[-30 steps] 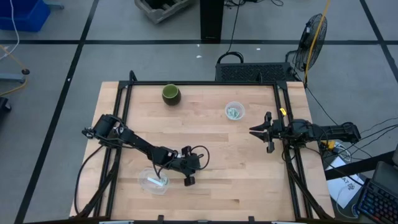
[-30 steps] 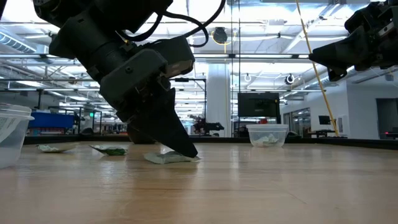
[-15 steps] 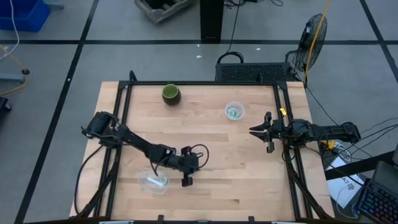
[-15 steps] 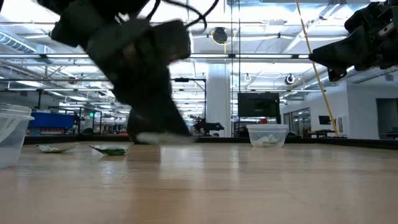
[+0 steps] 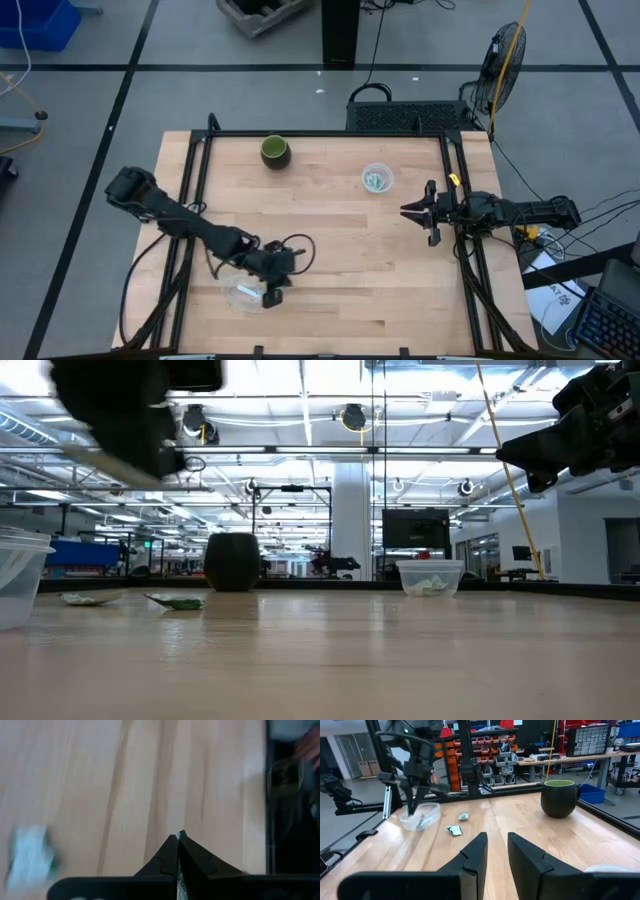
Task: Pick and place items into bin
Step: Put the green stevia packet into the bottom transparent bin, then put the white truvia packet into the bottom transparent bin
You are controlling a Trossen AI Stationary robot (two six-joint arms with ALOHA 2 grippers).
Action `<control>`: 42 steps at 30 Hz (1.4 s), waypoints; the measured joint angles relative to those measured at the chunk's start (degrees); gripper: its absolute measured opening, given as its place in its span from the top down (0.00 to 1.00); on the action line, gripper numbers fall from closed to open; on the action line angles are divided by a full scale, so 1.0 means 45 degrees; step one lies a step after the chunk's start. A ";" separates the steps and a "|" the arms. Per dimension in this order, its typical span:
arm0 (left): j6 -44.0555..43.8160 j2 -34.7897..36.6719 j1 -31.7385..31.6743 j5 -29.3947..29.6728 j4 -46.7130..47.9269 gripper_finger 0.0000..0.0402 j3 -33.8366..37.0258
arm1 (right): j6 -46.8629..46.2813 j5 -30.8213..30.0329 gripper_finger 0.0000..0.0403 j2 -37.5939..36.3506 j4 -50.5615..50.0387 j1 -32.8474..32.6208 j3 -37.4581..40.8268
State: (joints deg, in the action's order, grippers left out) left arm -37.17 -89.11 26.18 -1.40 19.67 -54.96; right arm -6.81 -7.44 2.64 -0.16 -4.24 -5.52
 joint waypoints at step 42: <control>-0.8099 0.0634 0.3762 0.3757 0.1956 0.74 0.2024 | 0.0000 0.0000 0.83 0.0242 -0.0010 -0.0001 0.0000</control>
State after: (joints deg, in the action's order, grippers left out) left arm -73.62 -86.26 43.11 15.51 28.48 -45.84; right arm -6.81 -7.44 3.73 -0.21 -4.24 -5.52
